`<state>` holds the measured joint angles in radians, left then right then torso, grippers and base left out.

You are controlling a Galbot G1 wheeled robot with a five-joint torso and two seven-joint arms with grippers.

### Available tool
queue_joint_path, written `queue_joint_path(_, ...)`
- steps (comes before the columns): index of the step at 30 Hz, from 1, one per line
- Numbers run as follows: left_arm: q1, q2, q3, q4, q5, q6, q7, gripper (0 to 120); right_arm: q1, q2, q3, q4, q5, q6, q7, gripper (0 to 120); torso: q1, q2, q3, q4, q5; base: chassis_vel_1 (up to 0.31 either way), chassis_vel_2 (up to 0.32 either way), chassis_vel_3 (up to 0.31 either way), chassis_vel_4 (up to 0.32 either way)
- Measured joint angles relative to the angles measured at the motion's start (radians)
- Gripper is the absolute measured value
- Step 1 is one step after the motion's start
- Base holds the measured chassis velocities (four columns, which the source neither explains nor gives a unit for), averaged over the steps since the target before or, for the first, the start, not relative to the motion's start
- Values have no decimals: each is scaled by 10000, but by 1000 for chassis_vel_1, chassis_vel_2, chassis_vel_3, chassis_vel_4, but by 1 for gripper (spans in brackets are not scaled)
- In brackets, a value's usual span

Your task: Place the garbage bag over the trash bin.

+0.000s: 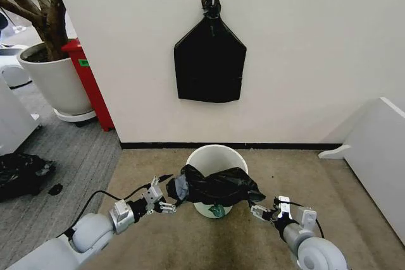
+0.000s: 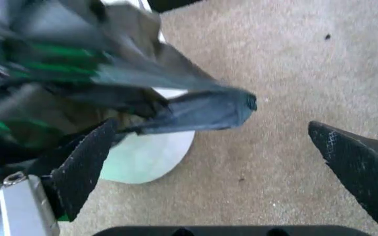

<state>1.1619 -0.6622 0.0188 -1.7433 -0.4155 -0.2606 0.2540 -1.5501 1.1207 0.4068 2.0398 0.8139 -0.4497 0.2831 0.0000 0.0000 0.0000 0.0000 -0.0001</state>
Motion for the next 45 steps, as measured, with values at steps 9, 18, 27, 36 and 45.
queue_joint_path(9, -40, -217, -116, 34, -525, 77, -1141, 100, -723, -70, 252, 1010, 112, -112, 322, 100, 0, 0, 0, -1, 1, 0, 0, 0, 0)
queue_joint_path(18, -37, -273, -181, 23, -642, 144, -1260, 100, -771, -525, 431, 2920, 72, -123, 680, 100, 0, 0, 0, -2, 1, 0, 0, 0, 0)
queue_joint_path(27, -35, -276, -195, 63, -300, 87, -1314, 100, 2247, -1928, -955, 3274, 3356, -853, 1515, 100, 0, 1, 1, -1, 1, 0, 0, 0, 0)
queue_joint_path(36, -60, -299, -198, 21, -186, 64, -1386, 100, 4368, -2222, -2527, 1363, 2169, -1262, -309, 100, 1, 0, 2, 1, 2, 0, 0, 0, 0)
queue_joint_path(45, -87, -319, -258, 47, -125, 80, -1420, 100, 5536, -1434, -4847, 656, 465, -1258, -244, 100, 0, 0, 1, 0, 0, 0, 0, 0, 0)
